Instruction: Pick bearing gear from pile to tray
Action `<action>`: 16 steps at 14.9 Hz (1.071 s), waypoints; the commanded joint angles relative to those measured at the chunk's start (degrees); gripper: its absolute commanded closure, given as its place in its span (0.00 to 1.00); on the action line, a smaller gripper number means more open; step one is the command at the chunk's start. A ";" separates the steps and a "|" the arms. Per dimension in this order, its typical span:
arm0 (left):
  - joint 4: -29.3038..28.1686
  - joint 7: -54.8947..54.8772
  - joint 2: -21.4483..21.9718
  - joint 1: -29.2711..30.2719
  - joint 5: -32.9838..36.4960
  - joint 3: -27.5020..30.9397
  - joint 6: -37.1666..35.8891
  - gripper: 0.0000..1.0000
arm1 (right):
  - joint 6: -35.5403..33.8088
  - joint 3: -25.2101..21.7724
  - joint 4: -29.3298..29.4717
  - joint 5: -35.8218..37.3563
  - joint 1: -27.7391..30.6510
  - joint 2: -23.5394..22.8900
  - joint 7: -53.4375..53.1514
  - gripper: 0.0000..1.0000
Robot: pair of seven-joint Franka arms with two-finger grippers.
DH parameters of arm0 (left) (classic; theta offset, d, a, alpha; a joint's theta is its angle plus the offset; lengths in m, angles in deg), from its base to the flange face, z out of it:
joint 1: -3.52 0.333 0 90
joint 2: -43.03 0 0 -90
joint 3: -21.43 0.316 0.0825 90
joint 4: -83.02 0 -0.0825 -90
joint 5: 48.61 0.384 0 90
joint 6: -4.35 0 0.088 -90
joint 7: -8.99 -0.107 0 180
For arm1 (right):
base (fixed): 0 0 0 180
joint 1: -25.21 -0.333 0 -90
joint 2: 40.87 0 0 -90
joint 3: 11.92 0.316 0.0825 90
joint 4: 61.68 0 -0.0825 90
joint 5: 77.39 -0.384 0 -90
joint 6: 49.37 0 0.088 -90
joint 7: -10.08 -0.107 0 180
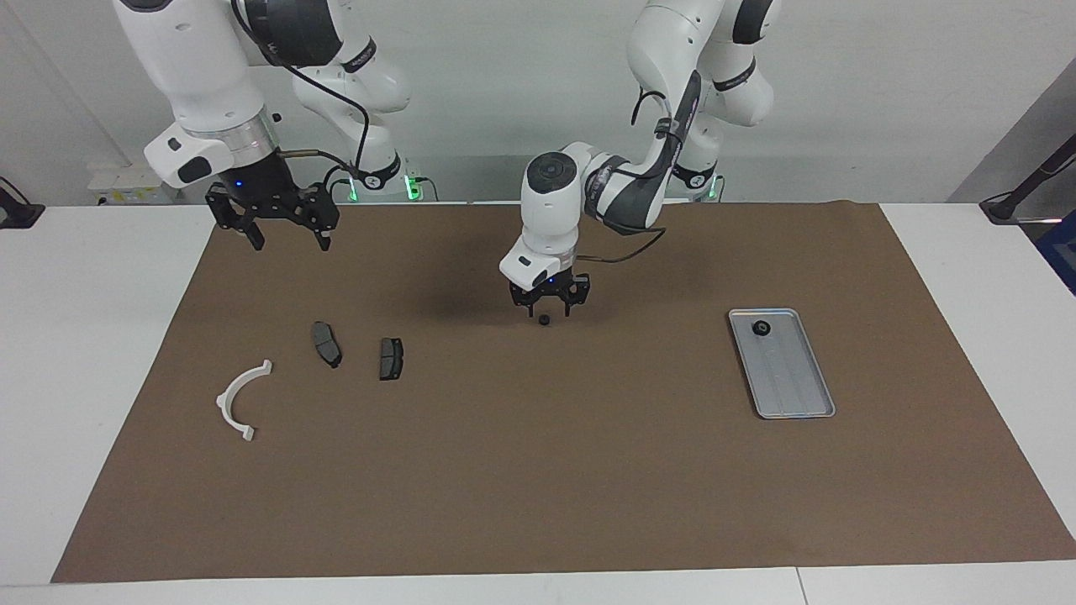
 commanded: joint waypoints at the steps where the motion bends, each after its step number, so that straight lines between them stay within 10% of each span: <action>1: -2.17 -1.47 0.50 0.20 -0.65 0.24 3.22 0.29 | -0.82 0.27 -1.22 -2.19 1.22 1.42 1.73 0.00; 16: -4.37 -1.29 -0.81 0.03 -0.65 0.24 6.83 0.29 | 0.24 -4.04 -0.87 -2.10 -2.65 -0.96 4.11 0.00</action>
